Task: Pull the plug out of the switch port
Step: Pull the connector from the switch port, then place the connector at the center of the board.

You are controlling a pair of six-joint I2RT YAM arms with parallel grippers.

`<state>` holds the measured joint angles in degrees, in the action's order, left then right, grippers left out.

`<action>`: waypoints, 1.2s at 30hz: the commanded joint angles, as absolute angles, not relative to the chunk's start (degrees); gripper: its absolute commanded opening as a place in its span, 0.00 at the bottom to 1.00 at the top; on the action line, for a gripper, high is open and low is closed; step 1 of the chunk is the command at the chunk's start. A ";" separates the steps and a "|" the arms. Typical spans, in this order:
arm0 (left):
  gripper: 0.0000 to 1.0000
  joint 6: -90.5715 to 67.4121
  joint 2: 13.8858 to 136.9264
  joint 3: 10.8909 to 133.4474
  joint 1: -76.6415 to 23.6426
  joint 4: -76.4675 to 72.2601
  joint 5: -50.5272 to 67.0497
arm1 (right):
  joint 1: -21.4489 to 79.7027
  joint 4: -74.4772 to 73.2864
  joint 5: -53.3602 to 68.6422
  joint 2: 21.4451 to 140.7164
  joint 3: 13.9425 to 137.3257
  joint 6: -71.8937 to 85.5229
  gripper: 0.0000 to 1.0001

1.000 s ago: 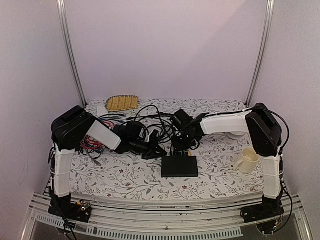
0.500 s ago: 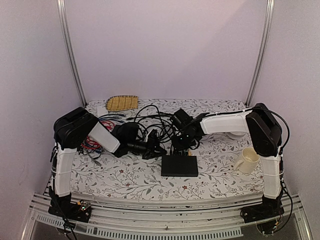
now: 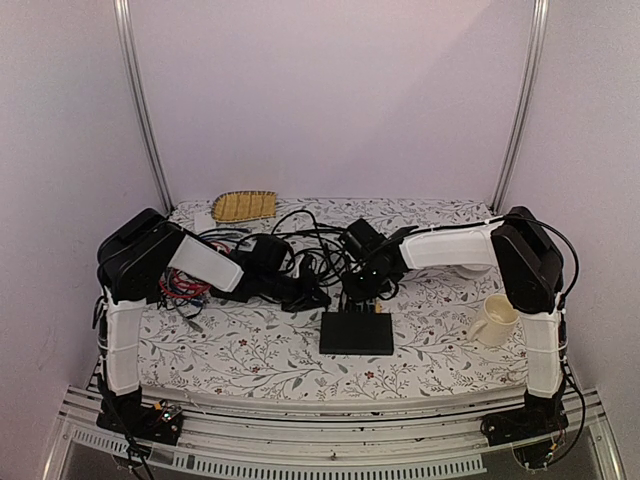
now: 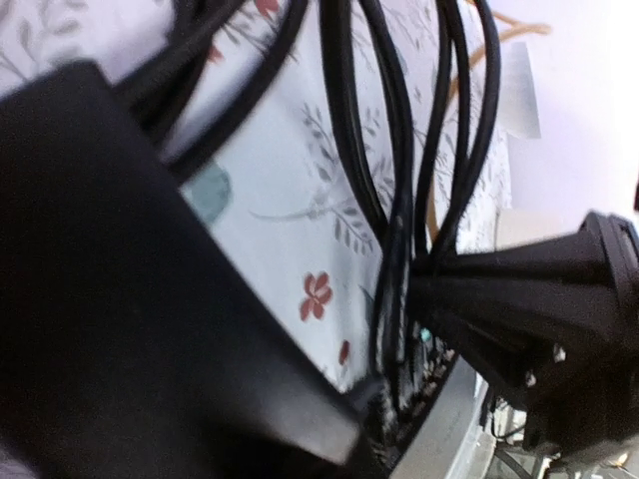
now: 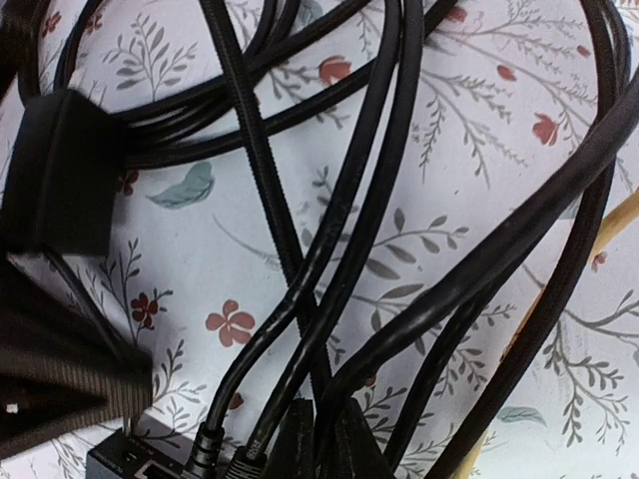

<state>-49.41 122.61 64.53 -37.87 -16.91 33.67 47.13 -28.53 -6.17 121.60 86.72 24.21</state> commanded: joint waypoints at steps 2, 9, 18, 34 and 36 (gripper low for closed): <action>0.00 -45.48 122.96 66.90 -36.65 -11.89 28.64 | 48.48 -33.93 -4.14 121.73 86.54 22.07 0.02; 0.00 -47.28 123.46 64.22 -35.22 -21.05 36.81 | 48.38 -34.05 -4.29 121.58 86.67 21.89 0.02; 0.00 -50.52 121.24 60.49 -33.84 -23.91 38.42 | 47.60 -33.73 -5.17 120.03 85.43 22.69 0.17; 0.20 -42.25 109.74 60.40 -33.21 -3.81 31.39 | 47.01 -31.00 -4.91 113.47 84.90 23.88 0.53; 0.26 -41.40 109.24 60.86 -33.22 -1.15 30.20 | 47.01 -30.35 -4.56 112.86 84.23 23.97 0.54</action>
